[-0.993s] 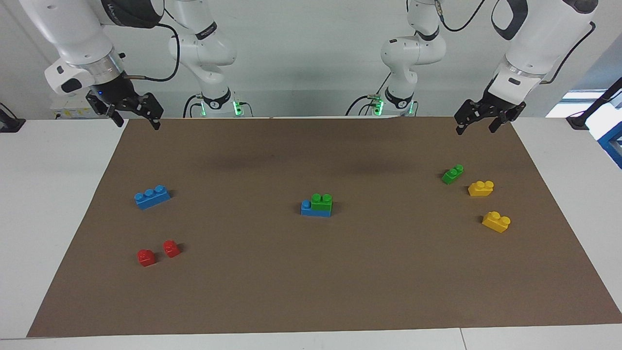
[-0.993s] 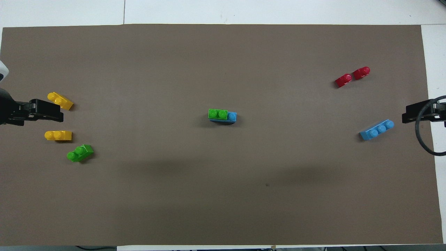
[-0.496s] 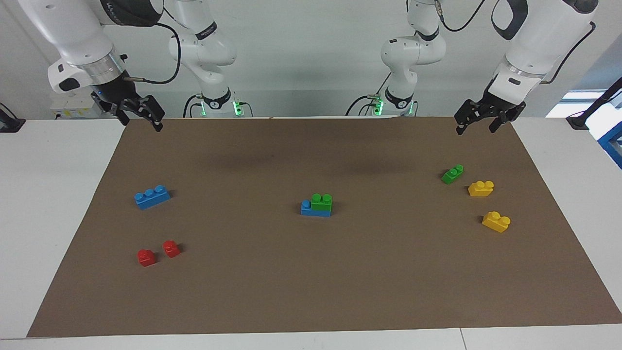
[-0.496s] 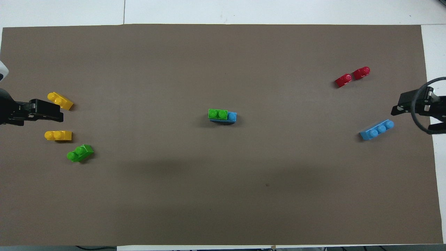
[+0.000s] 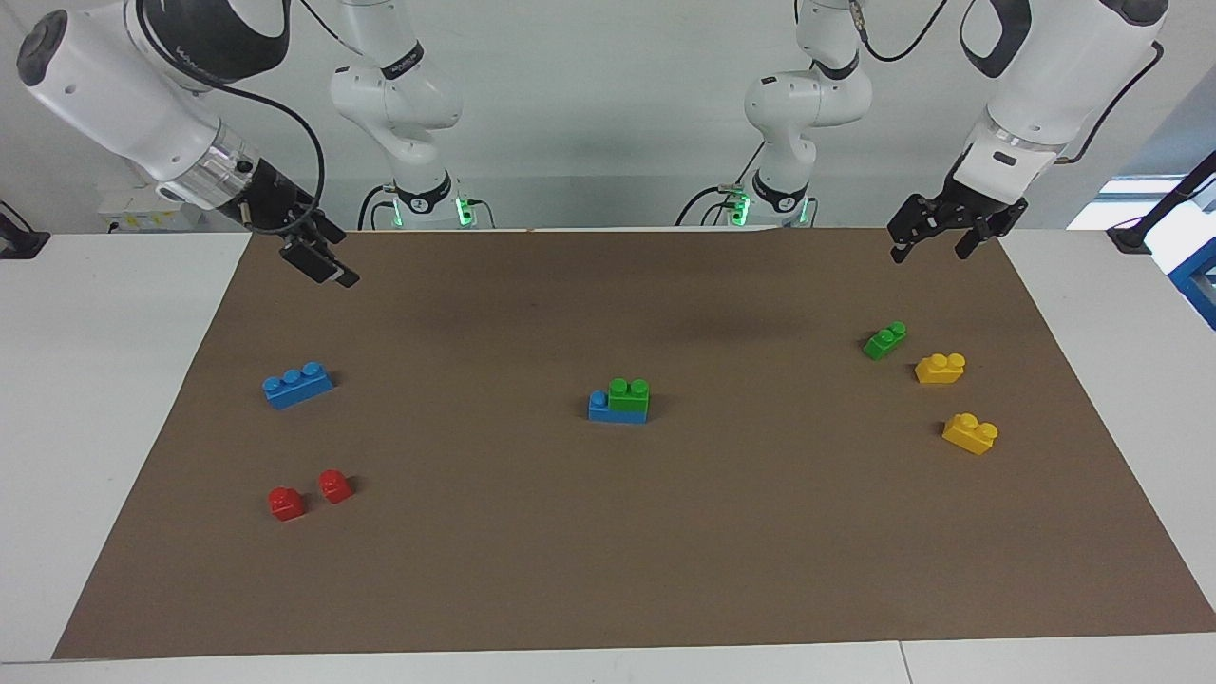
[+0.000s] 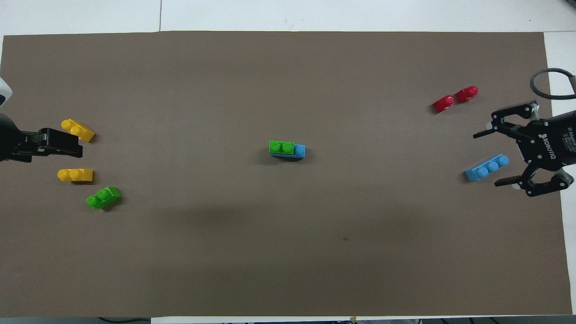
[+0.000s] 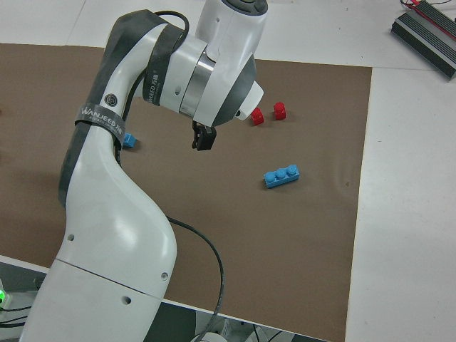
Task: Remove green block with left arm and hold with right
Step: 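Move the left and right grippers toward the joined green-blue bricks, then bring the left gripper to the green brick while the right gripper nears the blue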
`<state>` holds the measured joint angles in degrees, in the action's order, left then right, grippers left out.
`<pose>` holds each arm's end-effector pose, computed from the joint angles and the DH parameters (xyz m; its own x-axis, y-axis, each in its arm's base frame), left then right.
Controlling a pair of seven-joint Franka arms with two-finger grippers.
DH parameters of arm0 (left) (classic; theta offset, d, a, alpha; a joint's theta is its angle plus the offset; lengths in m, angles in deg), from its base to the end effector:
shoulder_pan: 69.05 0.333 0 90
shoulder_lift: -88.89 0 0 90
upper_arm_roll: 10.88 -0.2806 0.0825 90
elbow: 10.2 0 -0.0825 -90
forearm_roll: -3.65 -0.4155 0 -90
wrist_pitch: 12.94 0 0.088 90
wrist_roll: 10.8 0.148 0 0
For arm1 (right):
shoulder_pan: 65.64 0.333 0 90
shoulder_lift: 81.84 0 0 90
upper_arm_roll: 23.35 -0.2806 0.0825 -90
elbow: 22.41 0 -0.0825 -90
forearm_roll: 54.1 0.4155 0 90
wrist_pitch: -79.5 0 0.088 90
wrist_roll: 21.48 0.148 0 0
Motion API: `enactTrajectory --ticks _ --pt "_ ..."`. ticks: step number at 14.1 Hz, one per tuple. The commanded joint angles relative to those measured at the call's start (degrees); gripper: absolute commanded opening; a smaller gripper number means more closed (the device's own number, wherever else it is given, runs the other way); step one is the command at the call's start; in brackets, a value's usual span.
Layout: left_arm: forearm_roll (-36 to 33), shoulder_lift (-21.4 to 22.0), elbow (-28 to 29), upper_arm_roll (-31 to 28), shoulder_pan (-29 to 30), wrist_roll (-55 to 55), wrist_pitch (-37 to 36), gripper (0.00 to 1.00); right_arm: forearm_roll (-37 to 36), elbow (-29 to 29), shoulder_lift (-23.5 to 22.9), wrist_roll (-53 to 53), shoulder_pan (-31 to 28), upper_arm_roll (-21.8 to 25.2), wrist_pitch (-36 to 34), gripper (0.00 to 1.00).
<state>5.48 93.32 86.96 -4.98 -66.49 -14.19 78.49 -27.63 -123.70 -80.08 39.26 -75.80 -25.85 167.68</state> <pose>0.5629 -0.0389 0.5316 0.9997 0.0022 -0.0245 0.0027 -0.9997 0.0226 0.5611 -0.0075 0.4816 0.3081 -0.8231 -0.4771 -0.9439 -0.3270 -0.0454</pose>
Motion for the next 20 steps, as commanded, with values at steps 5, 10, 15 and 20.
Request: enactTrajectory --ticks 5,10,15,20 --pt "1.07 2.08 1.80 0.16 -0.02 -0.56 -2.31 1.00 10.96 -3.65 -6.15 9.05 2.16 -0.57 0.85 0.99" --pt "1.07 3.49 4.61 0.60 -1.41 -7.74 -2.22 1.00 18.95 -8.92 -7.30 4.66 3.82 -0.66 7.35 0.99" --pt "1.95 3.66 5.05 0.69 -11.42 -43.01 0.93 1.00 26.43 -10.42 -9.85 -0.26 6.73 -0.66 11.66 0.99" --pt "2.39 4.45 9.00 0.69 -20.48 -78.56 11.12 1.00 28.64 -10.60 -12.21 -0.36 11.39 -0.66 17.99 0.99"
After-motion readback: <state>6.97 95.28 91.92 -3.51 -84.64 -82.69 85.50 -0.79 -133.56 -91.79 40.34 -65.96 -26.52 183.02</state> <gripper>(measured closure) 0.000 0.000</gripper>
